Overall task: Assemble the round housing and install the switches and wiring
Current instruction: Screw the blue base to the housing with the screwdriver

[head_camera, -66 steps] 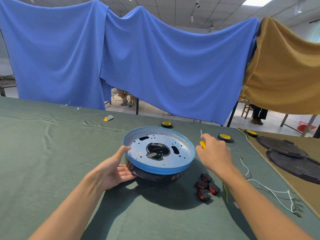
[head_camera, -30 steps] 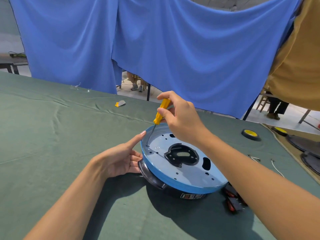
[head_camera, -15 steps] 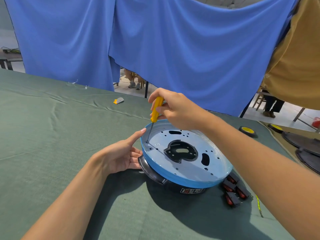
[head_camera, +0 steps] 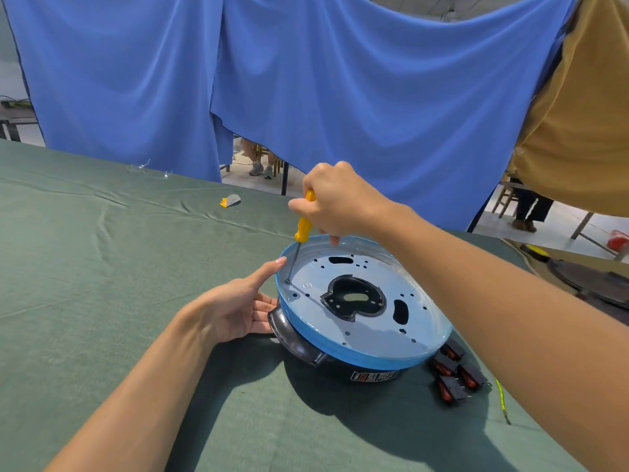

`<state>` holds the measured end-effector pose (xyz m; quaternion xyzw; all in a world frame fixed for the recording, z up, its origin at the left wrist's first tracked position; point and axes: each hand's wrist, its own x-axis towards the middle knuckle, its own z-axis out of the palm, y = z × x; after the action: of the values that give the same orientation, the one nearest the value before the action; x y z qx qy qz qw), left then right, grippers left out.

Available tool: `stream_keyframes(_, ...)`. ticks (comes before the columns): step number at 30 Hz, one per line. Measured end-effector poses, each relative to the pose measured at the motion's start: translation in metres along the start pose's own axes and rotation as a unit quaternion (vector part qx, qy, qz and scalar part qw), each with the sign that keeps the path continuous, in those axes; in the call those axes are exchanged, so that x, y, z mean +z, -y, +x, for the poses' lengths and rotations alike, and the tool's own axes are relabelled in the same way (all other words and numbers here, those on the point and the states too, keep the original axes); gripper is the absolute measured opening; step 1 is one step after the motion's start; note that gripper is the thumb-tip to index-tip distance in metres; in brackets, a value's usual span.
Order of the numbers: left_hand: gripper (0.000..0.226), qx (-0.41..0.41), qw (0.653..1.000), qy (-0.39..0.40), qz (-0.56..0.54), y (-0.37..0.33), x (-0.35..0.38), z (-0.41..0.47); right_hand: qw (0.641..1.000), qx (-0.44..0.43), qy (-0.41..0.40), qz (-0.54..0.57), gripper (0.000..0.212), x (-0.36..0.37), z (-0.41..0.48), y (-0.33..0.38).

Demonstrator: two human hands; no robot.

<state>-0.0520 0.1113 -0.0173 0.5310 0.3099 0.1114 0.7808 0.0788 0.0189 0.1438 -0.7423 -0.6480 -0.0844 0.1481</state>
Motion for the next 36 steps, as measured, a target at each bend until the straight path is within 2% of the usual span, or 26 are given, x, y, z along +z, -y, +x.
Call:
stream_keyframes(2, 0.09, 0.0, 1.0, -0.005, -0.002, 0.0, 0.001, -0.001, 0.998, 0.031, -0.018, -0.044, 0.042, 0.003, 0.0, -0.001)
stream_keyframes(5, 0.091, 0.0, 1.0, -0.01, -0.003, 0.0, 0.002, -0.002, 0.994, 0.042, 0.019, -0.098, 0.048, 0.003, -0.002, 0.001)
stream_keyframes(7, 0.088, 0.0, 1.0, -0.011, -0.004, 0.0, 0.003, -0.002, 0.991, 0.023, 0.073, -0.113, 0.043, -0.003, -0.002, 0.004)
stream_keyframes(9, 0.088, 0.0, 1.0, -0.014, -0.007, 0.0, 0.003, -0.003, 0.989, -0.005, 0.112, -0.093, 0.028, -0.008, 0.001, 0.005)
stream_keyframes(13, 0.091, -0.002, 1.0, -0.026, -0.003, 0.0, 0.004, -0.002, 0.995, -0.035, 0.077, -0.061, 0.017, 0.001, 0.003, 0.012)
stream_keyframes(16, 0.093, -0.005, 0.999, -0.034, -0.005, 0.0, 0.004, -0.003, 0.997, 0.039, 0.054, -0.043, 0.033, 0.007, 0.003, 0.012)
stream_keyframes(18, 0.093, -0.004, 0.999, -0.036, -0.008, 0.0, 0.005, -0.003, 0.994, 0.057, 0.079, -0.054, 0.035, 0.002, 0.005, 0.01)
stream_keyframes(21, 0.091, -0.004, 0.999, -0.038, -0.012, -0.001, 0.005, -0.004, 0.984, 0.04, 0.159, -0.067, 0.021, -0.009, 0.008, 0.012)
stream_keyframes(23, 0.091, -0.008, 0.999, -0.037, -0.013, -0.001, 0.006, -0.006, 0.987, 0.014, 0.151, -0.061, 0.026, -0.009, 0.009, 0.013)
stream_keyframes(25, 0.092, -0.008, 0.999, -0.034, -0.011, -0.002, 0.006, -0.006, 0.992, -0.005, 0.113, -0.054, 0.019, -0.003, 0.009, 0.011)
stream_keyframes(29, 0.09, -0.006, 0.999, -0.034, -0.013, -0.001, 0.006, -0.007, 0.994, 0.039, 0.091, -0.048, 0.039, 0.003, 0.01, 0.008)
stream_keyframes(32, 0.092, -0.003, 0.999, -0.034, -0.01, -0.001, 0.006, -0.007, 0.984, 0.034, 0.148, -0.094, 0.05, -0.007, 0.011, 0.01)
stream_keyframes(34, 0.091, -0.002, 0.999, -0.033, -0.013, -0.001, 0.006, -0.006, 0.976, 0.024, 0.197, -0.088, 0.04, -0.015, 0.011, 0.013)
stream_keyframes(36, 0.091, -0.003, 0.999, -0.034, -0.014, -0.001, 0.006, -0.006, 0.975, -0.006, 0.208, -0.074, 0.024, -0.018, 0.011, 0.014)
